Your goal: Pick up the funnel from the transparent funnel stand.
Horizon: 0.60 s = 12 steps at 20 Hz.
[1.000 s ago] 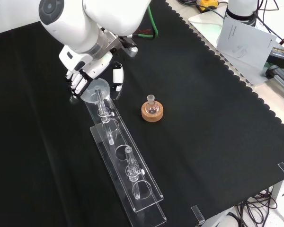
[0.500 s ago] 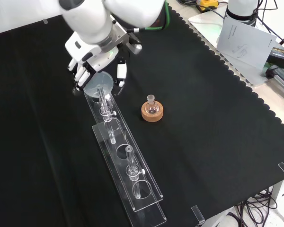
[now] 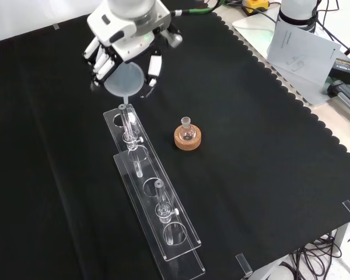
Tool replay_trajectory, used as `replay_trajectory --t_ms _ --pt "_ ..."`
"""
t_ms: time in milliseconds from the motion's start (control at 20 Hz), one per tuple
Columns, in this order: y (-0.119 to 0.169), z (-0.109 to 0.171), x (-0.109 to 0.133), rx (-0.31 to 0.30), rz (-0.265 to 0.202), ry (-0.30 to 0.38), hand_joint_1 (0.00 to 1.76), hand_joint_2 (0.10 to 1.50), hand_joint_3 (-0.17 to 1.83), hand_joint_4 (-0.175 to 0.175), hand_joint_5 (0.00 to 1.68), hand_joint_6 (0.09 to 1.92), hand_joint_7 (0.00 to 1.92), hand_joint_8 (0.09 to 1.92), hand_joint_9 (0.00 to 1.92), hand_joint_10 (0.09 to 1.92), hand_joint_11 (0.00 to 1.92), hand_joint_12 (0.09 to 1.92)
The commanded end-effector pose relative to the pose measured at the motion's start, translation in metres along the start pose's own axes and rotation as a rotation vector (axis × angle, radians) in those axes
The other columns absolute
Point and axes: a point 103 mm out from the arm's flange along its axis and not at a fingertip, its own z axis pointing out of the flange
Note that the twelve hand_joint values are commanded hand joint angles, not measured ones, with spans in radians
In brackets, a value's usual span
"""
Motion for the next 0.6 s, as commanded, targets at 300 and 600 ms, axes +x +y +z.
replay_trajectory --t_ms 300,600 --pt "-0.087 -0.035 -0.001 -0.053 0.085 0.011 0.76 0.8 0.53 -0.079 0.59 0.55 0.71 0.83 0.97 0.64 0.52 1.29" --pt "-0.123 -0.027 0.008 -0.062 0.109 0.037 0.76 0.8 0.53 -0.078 0.59 0.57 0.72 0.83 0.97 0.64 0.52 1.29"
